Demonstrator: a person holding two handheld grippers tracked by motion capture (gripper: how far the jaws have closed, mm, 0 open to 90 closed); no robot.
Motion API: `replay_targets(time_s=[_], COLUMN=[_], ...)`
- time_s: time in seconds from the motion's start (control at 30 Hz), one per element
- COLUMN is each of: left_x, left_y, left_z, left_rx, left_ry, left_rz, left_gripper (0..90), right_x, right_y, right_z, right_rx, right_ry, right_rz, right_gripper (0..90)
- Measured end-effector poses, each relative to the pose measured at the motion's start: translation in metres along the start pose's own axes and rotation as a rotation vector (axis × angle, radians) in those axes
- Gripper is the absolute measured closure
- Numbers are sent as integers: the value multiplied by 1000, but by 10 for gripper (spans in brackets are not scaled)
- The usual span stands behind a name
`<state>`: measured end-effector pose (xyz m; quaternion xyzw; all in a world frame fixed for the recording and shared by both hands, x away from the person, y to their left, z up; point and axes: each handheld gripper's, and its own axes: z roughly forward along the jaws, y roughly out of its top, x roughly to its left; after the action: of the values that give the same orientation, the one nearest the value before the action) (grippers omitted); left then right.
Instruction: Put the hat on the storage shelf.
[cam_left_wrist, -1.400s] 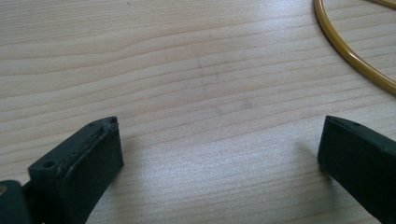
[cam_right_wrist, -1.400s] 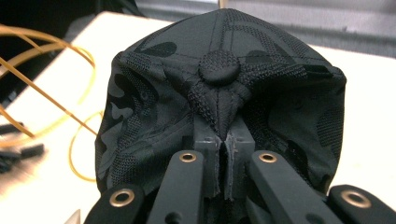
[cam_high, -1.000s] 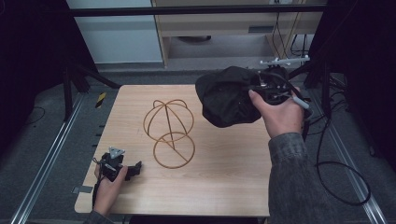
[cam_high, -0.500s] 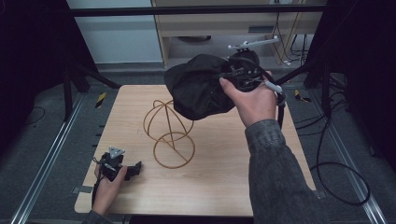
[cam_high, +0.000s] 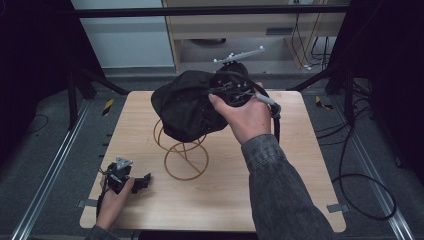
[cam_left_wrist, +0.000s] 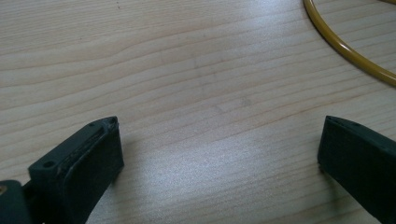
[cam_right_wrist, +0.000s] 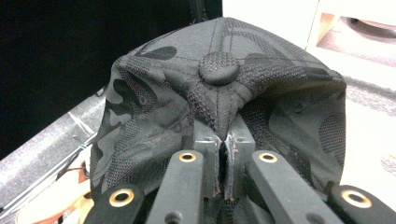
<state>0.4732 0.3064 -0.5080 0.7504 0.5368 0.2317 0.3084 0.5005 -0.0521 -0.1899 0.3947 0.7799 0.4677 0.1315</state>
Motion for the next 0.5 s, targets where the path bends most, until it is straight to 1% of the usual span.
replay_targets(time_s=[0.23,0.3,0.4,0.5], left_x=[1,2,2,2], left_y=[0,1,1,1], left_z=[0,1,1,1], left_rx=[-1,0,0,0], left_ry=[-4,-3,-2,-1], left_rz=[5,4,3,1], left_gripper=[0,0,0,0], right_x=[7,9,11,11], right_y=[0,-1,-3,-6], right_z=[4,3,4,5], right_rx=[11,11,10,9], right_ry=[0,5,11,15], right_rz=[-25,-24,-38,-32], right_gripper=[861,861,860,860])
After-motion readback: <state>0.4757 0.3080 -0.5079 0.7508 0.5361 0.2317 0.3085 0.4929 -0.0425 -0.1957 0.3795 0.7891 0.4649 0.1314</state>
